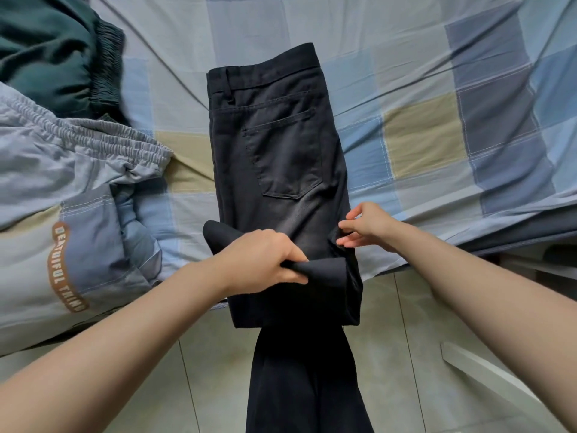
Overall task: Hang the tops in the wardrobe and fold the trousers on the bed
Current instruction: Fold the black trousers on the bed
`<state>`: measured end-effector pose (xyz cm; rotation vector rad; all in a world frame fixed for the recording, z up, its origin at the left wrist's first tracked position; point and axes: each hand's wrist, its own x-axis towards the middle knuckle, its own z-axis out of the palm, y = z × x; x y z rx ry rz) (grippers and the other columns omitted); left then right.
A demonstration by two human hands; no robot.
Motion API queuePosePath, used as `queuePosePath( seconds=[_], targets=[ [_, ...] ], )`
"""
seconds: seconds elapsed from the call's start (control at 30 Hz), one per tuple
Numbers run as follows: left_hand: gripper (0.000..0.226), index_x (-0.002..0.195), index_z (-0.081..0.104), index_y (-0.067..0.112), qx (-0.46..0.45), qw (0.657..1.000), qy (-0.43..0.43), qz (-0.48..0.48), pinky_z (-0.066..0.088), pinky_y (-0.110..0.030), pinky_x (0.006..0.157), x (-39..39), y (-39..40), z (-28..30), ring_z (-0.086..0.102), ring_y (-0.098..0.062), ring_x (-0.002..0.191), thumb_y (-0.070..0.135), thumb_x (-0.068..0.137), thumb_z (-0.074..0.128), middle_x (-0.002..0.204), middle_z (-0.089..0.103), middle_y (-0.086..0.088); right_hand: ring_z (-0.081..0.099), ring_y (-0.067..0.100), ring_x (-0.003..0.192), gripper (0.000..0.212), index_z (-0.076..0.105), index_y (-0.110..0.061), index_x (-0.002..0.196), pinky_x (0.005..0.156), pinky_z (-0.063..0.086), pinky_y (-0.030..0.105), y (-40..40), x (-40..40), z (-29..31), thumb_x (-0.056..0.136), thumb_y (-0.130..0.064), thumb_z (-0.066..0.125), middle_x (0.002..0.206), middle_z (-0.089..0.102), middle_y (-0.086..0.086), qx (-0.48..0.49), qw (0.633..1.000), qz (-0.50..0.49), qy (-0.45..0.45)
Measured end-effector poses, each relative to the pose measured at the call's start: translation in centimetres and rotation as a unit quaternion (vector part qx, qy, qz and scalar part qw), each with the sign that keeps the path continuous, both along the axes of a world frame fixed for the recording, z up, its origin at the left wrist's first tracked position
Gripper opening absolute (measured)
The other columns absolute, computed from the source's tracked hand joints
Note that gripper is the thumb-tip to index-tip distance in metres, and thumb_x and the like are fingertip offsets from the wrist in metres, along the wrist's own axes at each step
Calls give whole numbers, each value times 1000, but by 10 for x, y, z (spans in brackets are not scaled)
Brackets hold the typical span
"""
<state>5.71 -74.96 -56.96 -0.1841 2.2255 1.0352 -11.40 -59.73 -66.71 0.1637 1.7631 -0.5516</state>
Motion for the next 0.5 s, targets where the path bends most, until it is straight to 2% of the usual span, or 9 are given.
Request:
queuePosePath(
  seconds=[0.03, 0.1, 0.17, 0.2, 0.3, 0.33, 0.4, 0.43, 0.5],
  targets=[
    [3, 83, 66, 43, 5, 1000, 2, 14, 39, -28, 64, -3, -2, 1, 51, -9, 64, 45, 86, 67, 64, 60, 13, 71, 31, 83, 12, 45, -5, 105, 67, 58, 34, -4, 3, -2, 96, -5, 52, 92, 61, 16, 1, 1000, -7, -23],
    [19, 69, 58, 43, 8, 999, -5, 37, 39, -27, 63, -13, -5, -4, 49, -4, 60, 45, 86, 67, 56, 53, 17, 69, 24, 83, 12, 52, -4, 105, 56, 50, 25, -11, 7, -9, 97, -12, 49, 97, 67, 18, 18, 999, -5, -38],
    [32, 58, 51, 42, 4, 998, -10, 58, 45, -30, 68, -28, -5, -16, 51, -5, 64, 44, 86, 67, 60, 55, 15, 64, 17, 88, 29, 56, -3, 114, 56, 43, 21, -13, 4, -19, 97, -25, 49, 103, 67, 18, 28, 998, -27, -48],
    [33, 59, 50, 43, 0, 998, -9, 70, 48, -33, 71, -35, -5, -27, 54, -8, 68, 44, 87, 66, 65, 57, 12, 61, 18, 86, 36, 56, -4, 114, 60, 44, 23, -14, 0, -21, 97, -34, 48, 103, 64, 15, 26, 996, -43, -70],
    [25, 66, 54, 41, -7, 992, -14, 124, 51, -38, 78, -56, -7, -63, 62, -16, 78, 42, 87, 66, 77, 65, 9, 53, 25, 94, 67, 53, -5, 126, 81, 49, 35, -12, -14, -34, 90, -60, 44, 122, 57, 5, 12, 982, -92, -167],
    [20, 71, 56, 41, -12, 989, -28, 142, 51, -38, 79, -61, -8, -76, 64, -17, 82, 41, 88, 66, 81, 67, 8, 56, 25, 97, 72, 56, -5, 124, 85, 51, 39, -11, -16, -34, 89, -65, 41, 120, 59, 6, 4, 977, -94, -193],
    [14, 80, 58, 36, -36, 985, -54, 161, 50, -38, 78, -69, -11, -98, 64, -22, 90, 45, 89, 64, 87, 65, 5, 63, 28, 102, 76, 59, -2, 112, 79, 55, 44, -7, -17, -31, 90, -70, 32, 110, 64, 13, -10, 974, -85, -211],
    [18, 84, 58, 32, -58, 983, -61, 161, 48, -37, 77, -71, -12, -106, 62, -25, 92, 48, 89, 63, 89, 62, 4, 64, 30, 103, 76, 59, -1, 109, 76, 55, 44, -5, -14, -29, 92, -68, 29, 110, 66, 16, -13, 975, -91, -202],
    [32, 99, 61, 24, -114, 981, -66, 143, 46, -36, 76, -74, -13, -114, 60, -27, 96, 54, 89, 60, 96, 60, 0, 67, 30, 96, 64, 59, 0, 110, 74, 57, 45, -2, -7, -23, 97, -57, 34, 111, 67, 20, -14, 988, -80, -132]
  ],
)
